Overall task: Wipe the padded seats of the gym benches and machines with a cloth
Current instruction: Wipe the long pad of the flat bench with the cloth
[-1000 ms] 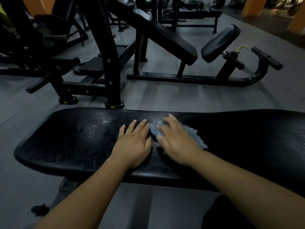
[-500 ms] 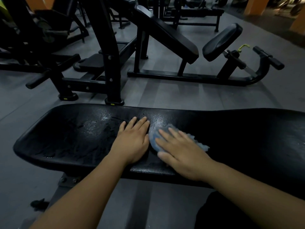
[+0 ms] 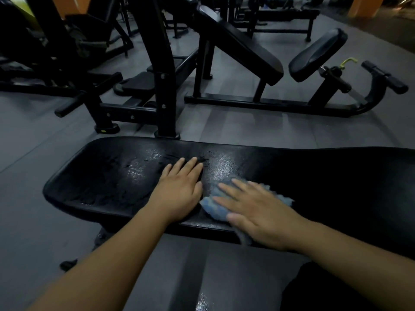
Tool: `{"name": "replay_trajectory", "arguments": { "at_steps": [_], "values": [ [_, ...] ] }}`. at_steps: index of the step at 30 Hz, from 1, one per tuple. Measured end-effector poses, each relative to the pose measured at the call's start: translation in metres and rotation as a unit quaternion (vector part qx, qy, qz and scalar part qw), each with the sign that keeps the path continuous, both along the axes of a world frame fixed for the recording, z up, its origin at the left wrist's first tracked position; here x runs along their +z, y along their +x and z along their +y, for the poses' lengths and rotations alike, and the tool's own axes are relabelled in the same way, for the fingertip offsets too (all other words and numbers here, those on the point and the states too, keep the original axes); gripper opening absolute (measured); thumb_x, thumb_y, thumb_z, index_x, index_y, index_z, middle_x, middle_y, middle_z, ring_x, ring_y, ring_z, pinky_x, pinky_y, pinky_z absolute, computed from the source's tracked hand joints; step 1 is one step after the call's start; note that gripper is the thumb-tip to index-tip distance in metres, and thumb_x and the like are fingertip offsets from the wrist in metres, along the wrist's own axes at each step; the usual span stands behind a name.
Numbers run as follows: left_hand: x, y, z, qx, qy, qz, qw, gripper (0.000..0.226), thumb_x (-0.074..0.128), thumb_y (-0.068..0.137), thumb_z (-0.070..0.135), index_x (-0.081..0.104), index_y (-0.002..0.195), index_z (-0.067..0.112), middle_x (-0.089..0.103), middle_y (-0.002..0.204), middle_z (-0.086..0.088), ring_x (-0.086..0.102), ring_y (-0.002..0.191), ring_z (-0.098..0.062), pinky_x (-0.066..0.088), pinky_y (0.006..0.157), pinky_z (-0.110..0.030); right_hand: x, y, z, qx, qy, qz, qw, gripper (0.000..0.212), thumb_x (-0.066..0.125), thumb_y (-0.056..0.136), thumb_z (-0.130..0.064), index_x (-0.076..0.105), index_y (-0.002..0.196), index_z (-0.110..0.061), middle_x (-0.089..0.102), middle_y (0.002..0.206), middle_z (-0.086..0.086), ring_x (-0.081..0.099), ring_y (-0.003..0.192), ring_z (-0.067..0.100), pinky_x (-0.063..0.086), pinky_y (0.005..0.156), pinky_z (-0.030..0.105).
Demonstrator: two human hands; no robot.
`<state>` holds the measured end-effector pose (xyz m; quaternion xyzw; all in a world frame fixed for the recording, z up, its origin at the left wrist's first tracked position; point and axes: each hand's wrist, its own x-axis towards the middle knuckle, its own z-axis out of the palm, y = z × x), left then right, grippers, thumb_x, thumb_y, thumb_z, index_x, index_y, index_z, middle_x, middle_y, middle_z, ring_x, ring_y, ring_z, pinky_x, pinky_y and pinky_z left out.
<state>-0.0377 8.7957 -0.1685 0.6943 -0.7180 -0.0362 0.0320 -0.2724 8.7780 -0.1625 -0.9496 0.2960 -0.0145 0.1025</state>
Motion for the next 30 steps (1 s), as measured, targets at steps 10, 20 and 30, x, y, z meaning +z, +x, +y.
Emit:
{"name": "replay_trajectory", "arguments": {
  "at_steps": [10,20,30],
  "values": [
    [0.000,0.038,0.003,0.000,-0.002,-0.008,1.000,0.084,-0.007,0.080,0.058,0.018,0.157,0.034,0.009,0.166,0.011,0.005,0.153,-0.014,0.007,0.123,-0.042,-0.006,0.060,-0.019,-0.028,-0.038,0.017,0.999,0.062,0.008,0.099,-0.061,0.012,0.158,-0.040,0.002,0.168,-0.007,-0.002,0.154,0.021,0.002,0.122,0.046],
    [-0.005,0.040,0.004,-0.001,-0.013,0.013,1.000,0.073,0.006,0.089,0.051,0.018,0.157,0.028,0.011,0.166,0.009,0.005,0.153,-0.016,0.007,0.123,-0.045,-0.002,0.106,-0.073,-0.151,-0.022,0.051,0.987,0.057,0.018,0.105,-0.052,0.007,0.159,-0.038,-0.002,0.168,-0.006,-0.001,0.154,0.027,0.002,0.123,0.050],
    [-0.002,0.061,0.012,0.033,0.003,-0.029,0.999,0.077,0.000,0.087,0.060,0.015,0.157,0.032,0.005,0.167,0.009,0.003,0.153,-0.022,0.008,0.121,-0.055,-0.003,0.082,-0.078,-0.137,-0.039,0.070,0.987,0.064,0.015,0.098,-0.065,0.006,0.157,-0.042,0.000,0.168,-0.007,0.002,0.154,0.024,0.006,0.123,0.045]
  ]
}}
